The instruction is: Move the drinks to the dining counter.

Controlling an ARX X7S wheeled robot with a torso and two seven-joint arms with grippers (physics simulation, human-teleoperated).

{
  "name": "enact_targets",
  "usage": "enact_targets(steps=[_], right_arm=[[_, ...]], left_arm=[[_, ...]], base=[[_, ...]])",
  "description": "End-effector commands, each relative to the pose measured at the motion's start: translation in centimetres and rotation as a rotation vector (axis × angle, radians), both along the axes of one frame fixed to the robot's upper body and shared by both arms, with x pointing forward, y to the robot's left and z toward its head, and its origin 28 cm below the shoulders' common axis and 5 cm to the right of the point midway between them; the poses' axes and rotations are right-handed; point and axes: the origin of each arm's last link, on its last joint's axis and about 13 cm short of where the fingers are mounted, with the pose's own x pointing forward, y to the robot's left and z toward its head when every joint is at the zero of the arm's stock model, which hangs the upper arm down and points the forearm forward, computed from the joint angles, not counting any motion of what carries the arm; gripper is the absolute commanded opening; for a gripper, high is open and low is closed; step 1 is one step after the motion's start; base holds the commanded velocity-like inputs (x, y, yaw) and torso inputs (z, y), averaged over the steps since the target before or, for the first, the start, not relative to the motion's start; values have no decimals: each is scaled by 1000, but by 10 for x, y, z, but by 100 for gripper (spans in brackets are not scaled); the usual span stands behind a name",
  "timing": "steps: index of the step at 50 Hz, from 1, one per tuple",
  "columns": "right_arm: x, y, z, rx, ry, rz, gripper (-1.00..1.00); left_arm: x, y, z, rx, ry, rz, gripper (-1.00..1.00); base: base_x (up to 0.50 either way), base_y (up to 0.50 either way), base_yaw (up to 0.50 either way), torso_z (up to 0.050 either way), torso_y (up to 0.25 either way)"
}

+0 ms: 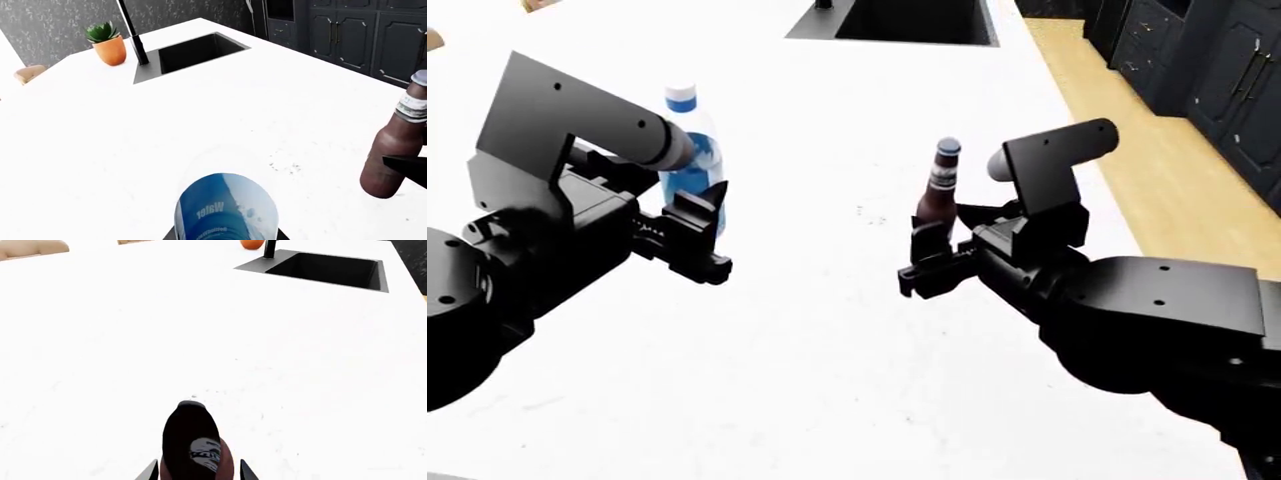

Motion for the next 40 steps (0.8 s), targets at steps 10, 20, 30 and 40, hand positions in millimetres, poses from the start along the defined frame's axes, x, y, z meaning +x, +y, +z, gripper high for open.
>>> enact_targets(steps=[10, 20, 30, 40], right_arm=[[0, -1, -5, -29, 36, -3, -100], [1, -1, -6, -34, 45, 0, -100], [1, -1, -5, -44, 37, -9, -100], [1, -3, -3, -44, 18, -23, 100]], left_arm=[[1, 1, 2, -7, -29, 22, -100], [2, 1, 3, -8, -30, 21, -100], [2, 1, 3, -6, -30, 19, -100], [3, 1, 2, -5, -28, 15, -100]], base=[[0, 0, 0, 1, 1], [0, 0, 0, 0, 1], [0, 0, 0, 0, 1], [0, 0, 0, 1, 1]])
